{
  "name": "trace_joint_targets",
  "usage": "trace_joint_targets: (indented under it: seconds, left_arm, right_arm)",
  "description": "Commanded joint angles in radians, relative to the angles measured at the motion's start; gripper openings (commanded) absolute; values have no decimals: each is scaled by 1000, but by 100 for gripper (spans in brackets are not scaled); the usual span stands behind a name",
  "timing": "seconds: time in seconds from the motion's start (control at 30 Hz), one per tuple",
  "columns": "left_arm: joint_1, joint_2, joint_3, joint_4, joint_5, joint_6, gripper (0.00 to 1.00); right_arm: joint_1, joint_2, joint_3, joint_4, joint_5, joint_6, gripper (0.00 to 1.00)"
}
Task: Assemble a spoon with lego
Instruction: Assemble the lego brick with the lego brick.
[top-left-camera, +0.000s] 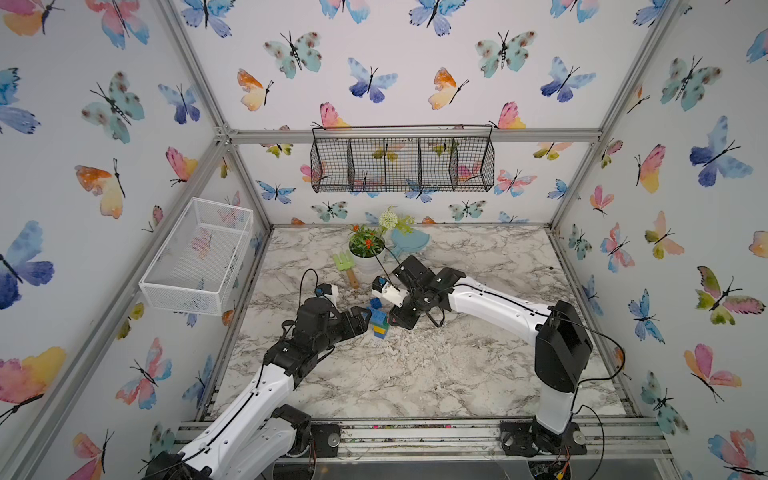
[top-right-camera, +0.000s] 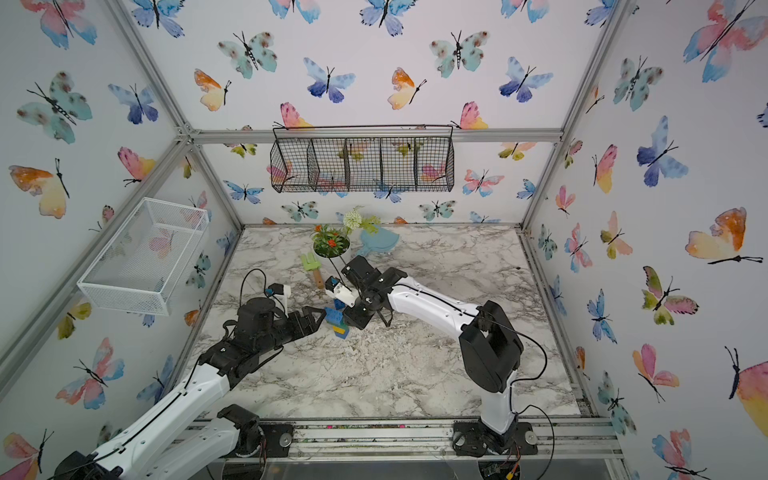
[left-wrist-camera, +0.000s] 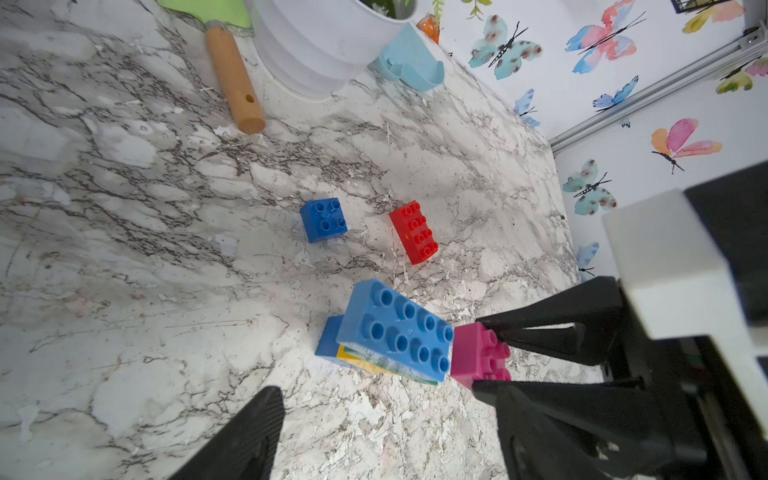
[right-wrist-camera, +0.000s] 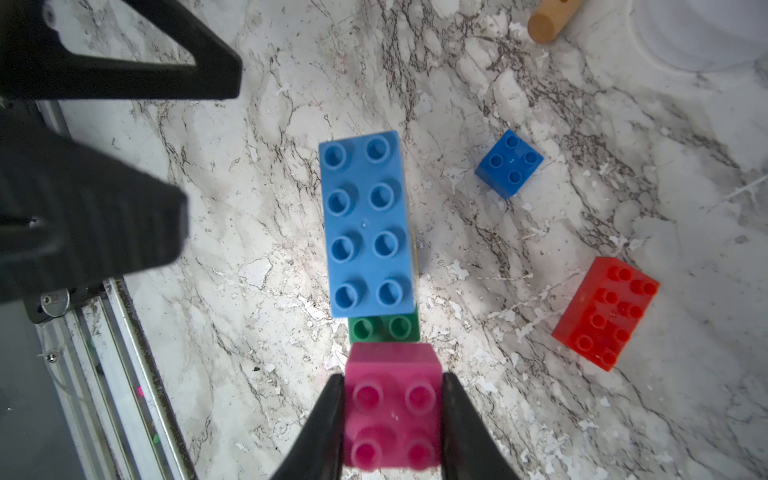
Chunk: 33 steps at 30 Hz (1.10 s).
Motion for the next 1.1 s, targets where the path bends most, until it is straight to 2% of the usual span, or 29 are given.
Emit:
trace_joint_targets:
  seconds: [0.0,0.63,1.07]
  left_arm:
    - [8,20,0,30,9,22,83]
    - [9,151,50,19,15,50,85]
    - [10,159,40,18,22,54,84]
  right_arm:
    - [8,28,28,-35,4,-7,2]
    - [18,67,62,-48,1,-17,2]
    - [36,96,81,-60,19,-7,2]
